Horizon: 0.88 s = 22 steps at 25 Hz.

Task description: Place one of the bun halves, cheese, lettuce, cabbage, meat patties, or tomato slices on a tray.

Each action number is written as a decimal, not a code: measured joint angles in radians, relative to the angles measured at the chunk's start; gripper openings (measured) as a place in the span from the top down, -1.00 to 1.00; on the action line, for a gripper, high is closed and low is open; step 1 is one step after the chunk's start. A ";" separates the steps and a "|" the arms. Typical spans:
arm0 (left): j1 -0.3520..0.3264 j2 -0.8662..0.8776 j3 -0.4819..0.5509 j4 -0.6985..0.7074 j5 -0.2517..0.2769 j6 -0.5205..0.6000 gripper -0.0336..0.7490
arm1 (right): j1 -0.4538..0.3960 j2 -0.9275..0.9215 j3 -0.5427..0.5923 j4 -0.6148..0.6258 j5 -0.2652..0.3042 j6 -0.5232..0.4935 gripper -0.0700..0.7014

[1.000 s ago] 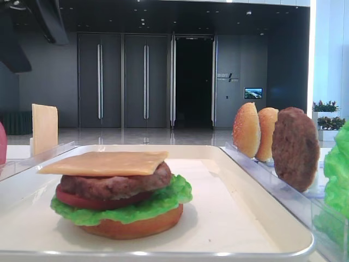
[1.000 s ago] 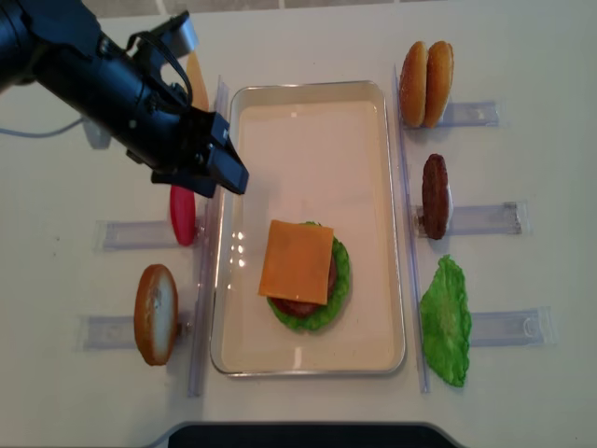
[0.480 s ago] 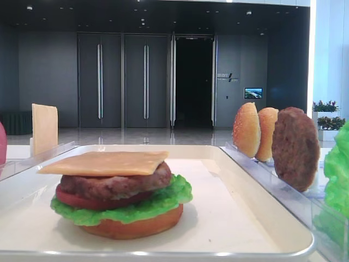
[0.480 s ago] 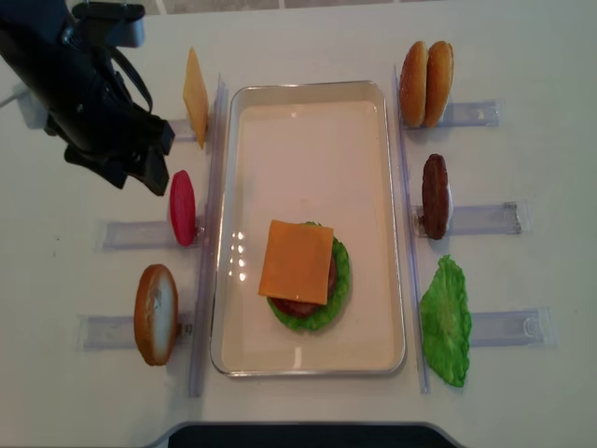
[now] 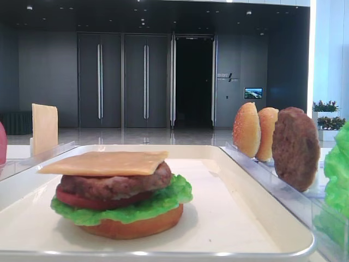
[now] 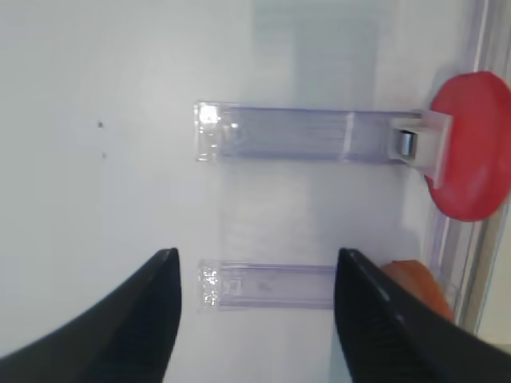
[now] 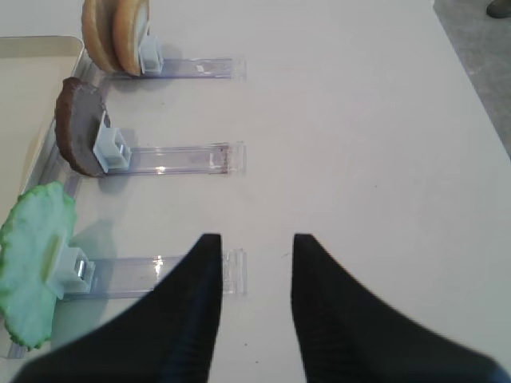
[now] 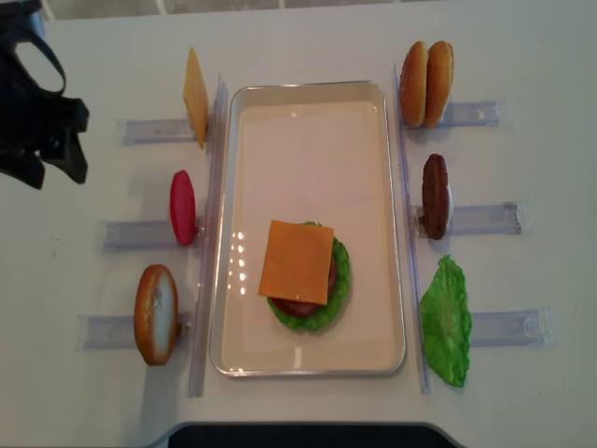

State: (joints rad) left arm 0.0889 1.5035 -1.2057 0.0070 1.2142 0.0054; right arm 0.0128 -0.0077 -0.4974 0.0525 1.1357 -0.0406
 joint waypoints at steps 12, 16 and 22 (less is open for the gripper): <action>0.044 -0.221 0.099 -0.052 0.003 0.067 -0.18 | 0.000 0.000 0.000 0.000 0.000 0.000 0.20; 0.044 -0.427 0.177 -0.100 0.009 0.103 -0.12 | 0.000 0.000 0.000 0.000 0.000 0.000 0.20; 0.044 -0.734 0.345 -0.119 0.018 0.129 -0.11 | 0.000 0.000 0.000 0.000 0.000 0.000 0.20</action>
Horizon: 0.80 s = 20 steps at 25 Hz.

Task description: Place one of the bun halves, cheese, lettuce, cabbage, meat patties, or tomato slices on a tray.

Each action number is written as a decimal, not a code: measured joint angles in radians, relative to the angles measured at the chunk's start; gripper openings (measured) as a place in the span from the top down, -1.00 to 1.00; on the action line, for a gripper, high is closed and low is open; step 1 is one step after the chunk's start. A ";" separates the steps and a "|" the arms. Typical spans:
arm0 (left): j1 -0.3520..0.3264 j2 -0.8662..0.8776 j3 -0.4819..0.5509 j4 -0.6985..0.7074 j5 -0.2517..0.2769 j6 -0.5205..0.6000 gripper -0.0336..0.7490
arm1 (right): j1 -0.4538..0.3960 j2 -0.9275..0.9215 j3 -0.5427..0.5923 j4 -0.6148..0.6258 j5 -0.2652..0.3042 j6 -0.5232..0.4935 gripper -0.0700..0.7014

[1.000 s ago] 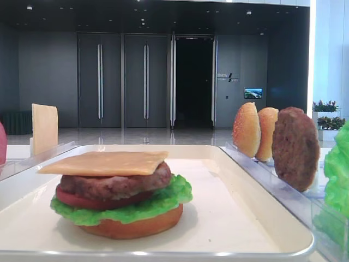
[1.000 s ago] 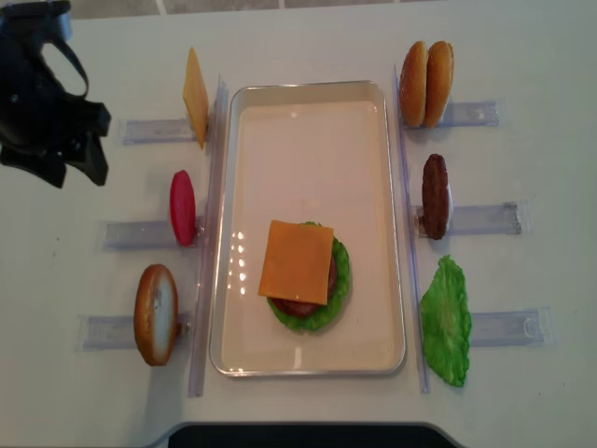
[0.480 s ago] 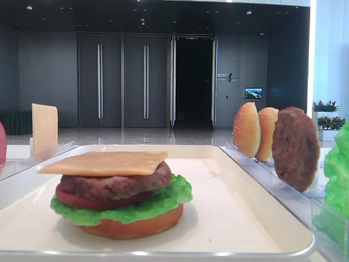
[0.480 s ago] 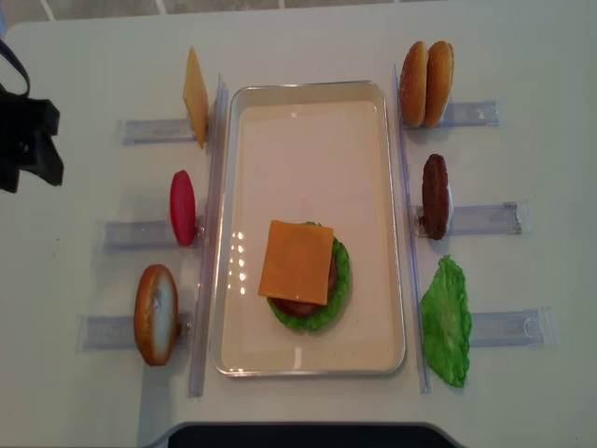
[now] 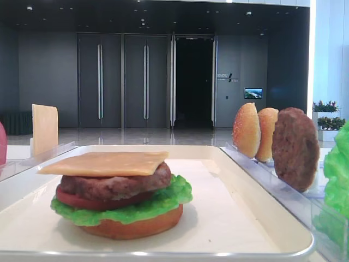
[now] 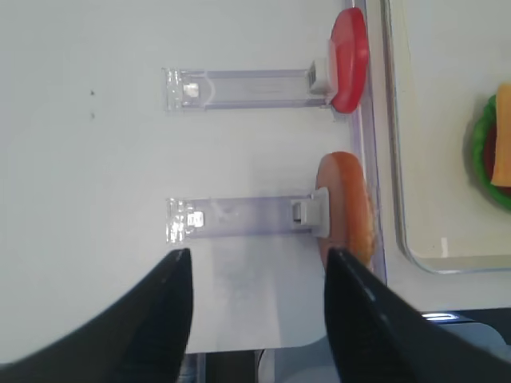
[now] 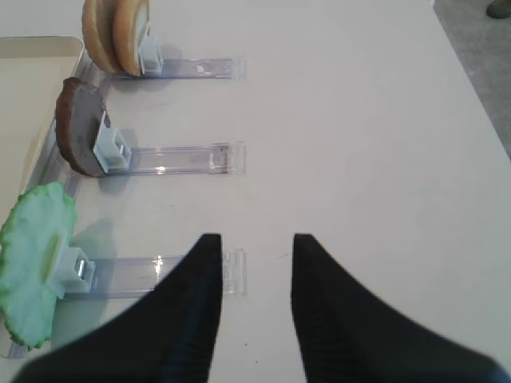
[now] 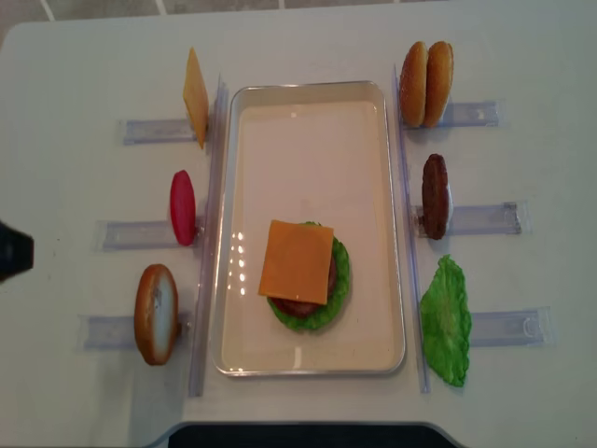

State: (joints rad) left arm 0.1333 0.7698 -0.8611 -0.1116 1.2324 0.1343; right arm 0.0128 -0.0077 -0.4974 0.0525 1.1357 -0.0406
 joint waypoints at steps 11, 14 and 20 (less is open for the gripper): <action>0.000 -0.461 0.297 -0.004 -0.029 0.001 -0.11 | 0.000 0.000 0.000 0.000 0.000 0.000 0.20; 0.000 -0.546 0.337 0.000 -0.030 0.001 -0.11 | 0.000 0.000 0.000 0.000 0.000 0.000 0.20; 0.000 -0.680 0.363 0.001 -0.073 0.001 -0.11 | 0.000 0.000 0.000 0.000 0.000 0.000 0.20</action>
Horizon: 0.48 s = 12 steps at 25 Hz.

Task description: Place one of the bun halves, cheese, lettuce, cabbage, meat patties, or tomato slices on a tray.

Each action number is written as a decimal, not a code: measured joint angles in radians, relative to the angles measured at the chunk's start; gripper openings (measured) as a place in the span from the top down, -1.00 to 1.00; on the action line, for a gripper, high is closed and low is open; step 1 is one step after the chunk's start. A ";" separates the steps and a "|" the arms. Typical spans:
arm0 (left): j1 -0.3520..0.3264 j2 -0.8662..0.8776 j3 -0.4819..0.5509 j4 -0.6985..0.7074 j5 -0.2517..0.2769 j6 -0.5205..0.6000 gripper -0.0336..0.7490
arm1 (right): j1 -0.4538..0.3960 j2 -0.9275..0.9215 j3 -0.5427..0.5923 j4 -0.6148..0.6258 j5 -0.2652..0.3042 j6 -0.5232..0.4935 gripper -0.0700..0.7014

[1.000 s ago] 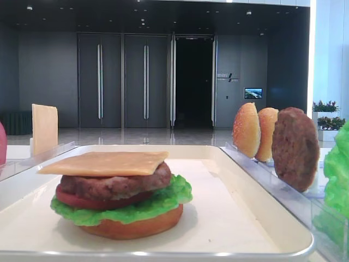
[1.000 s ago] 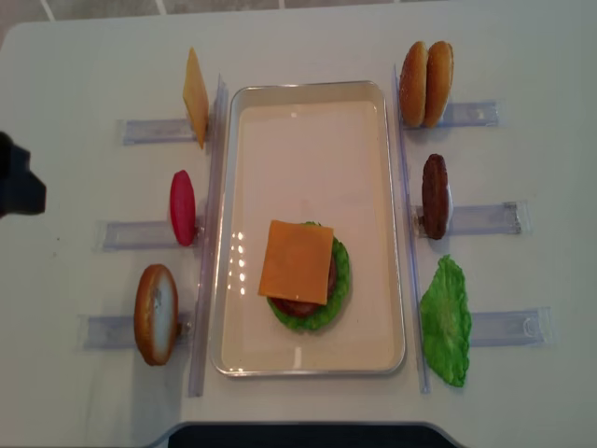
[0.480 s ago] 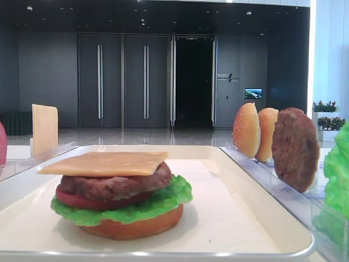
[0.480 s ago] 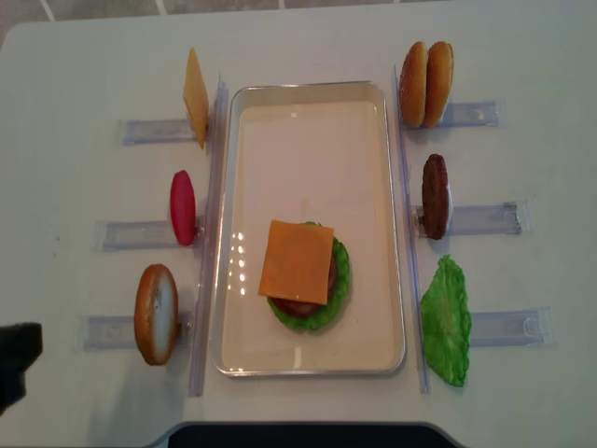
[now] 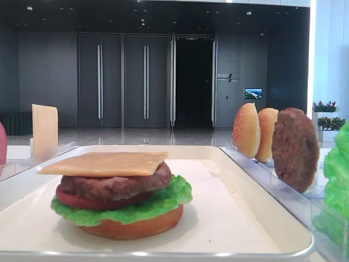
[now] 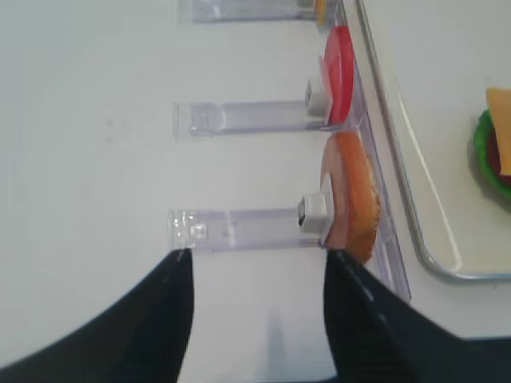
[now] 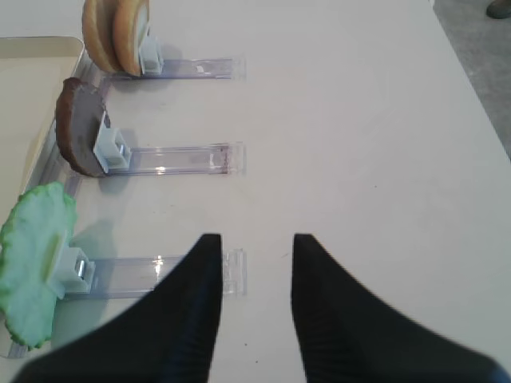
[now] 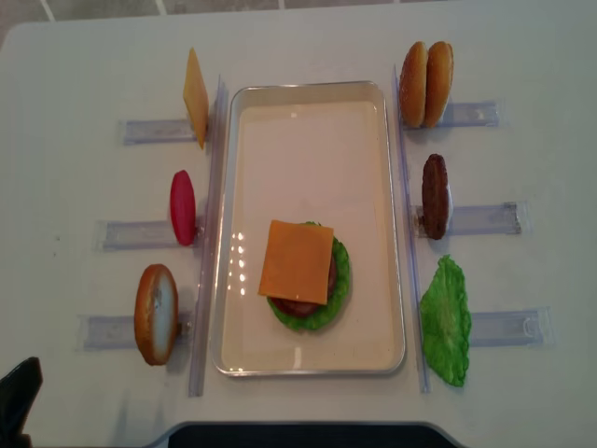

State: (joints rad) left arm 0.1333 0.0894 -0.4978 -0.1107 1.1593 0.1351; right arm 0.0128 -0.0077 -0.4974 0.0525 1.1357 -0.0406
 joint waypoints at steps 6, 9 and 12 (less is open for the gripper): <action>0.000 -0.105 0.022 0.007 -0.033 0.002 -0.11 | 0.000 0.000 0.000 0.000 0.000 0.000 0.20; 0.000 -0.104 0.022 0.012 -0.034 0.002 -0.11 | 0.000 0.000 0.000 0.000 0.000 0.000 0.20; 0.000 -0.104 0.022 0.014 -0.039 0.002 -0.11 | 0.000 0.000 0.000 0.000 0.000 0.000 0.20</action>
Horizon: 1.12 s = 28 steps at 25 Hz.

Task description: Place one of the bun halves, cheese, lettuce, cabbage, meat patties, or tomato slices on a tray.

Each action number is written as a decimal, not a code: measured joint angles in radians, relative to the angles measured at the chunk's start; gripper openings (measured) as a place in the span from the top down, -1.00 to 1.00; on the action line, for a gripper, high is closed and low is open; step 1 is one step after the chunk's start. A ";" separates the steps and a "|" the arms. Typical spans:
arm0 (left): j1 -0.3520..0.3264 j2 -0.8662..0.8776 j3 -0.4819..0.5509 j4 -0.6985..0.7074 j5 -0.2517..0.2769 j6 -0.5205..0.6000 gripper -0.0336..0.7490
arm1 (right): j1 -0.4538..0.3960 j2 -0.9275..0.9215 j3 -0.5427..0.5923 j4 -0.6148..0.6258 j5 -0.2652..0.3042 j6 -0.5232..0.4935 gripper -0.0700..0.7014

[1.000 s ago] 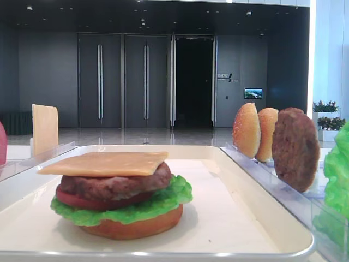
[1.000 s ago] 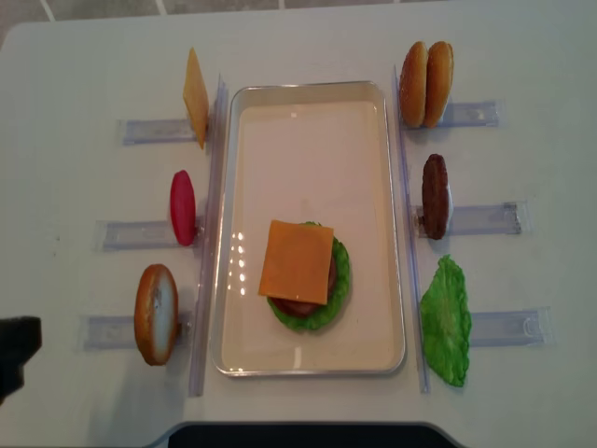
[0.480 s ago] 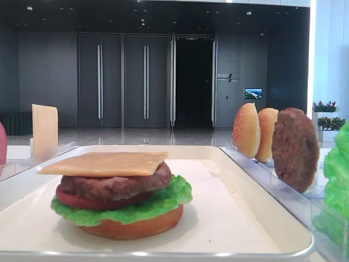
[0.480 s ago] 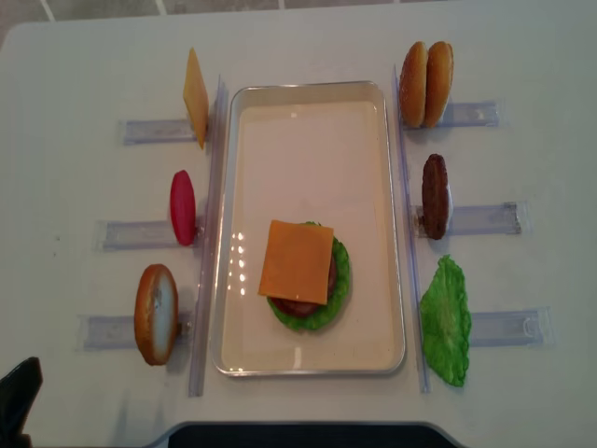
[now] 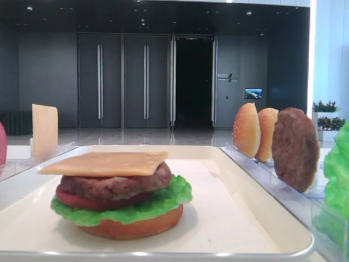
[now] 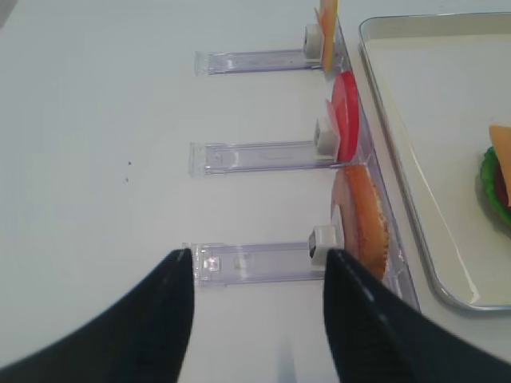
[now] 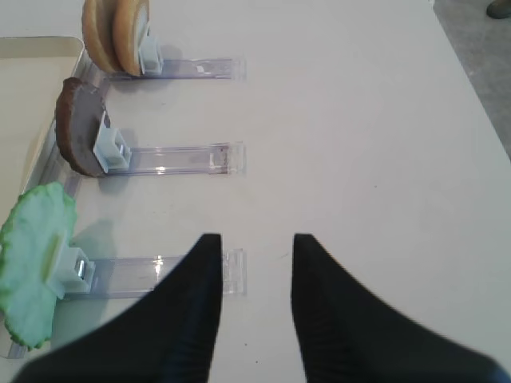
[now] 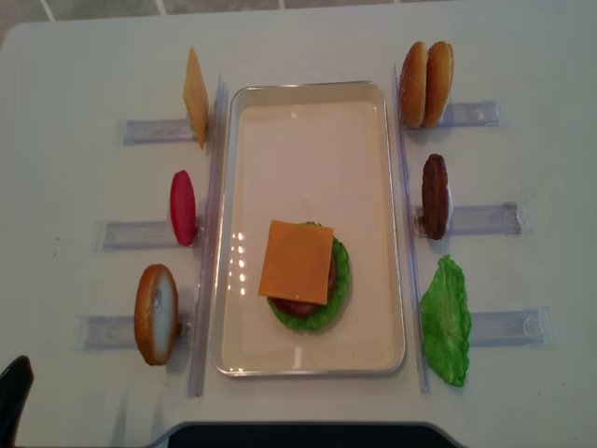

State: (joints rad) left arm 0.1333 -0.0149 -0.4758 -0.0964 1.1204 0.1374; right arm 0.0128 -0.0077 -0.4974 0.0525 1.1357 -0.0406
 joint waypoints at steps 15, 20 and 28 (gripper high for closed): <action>0.000 0.000 0.000 0.001 -0.001 0.000 -0.08 | 0.000 0.000 0.000 0.000 0.000 0.000 0.20; 0.000 0.000 0.000 0.001 -0.001 0.000 -0.05 | 0.000 0.000 0.000 0.000 0.000 0.000 0.20; 0.000 0.000 0.000 0.001 -0.001 0.000 0.05 | 0.000 0.000 0.000 0.000 0.000 0.000 0.20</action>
State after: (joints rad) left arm 0.1333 -0.0149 -0.4758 -0.0956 1.1189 0.1374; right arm 0.0128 -0.0077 -0.4974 0.0525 1.1357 -0.0406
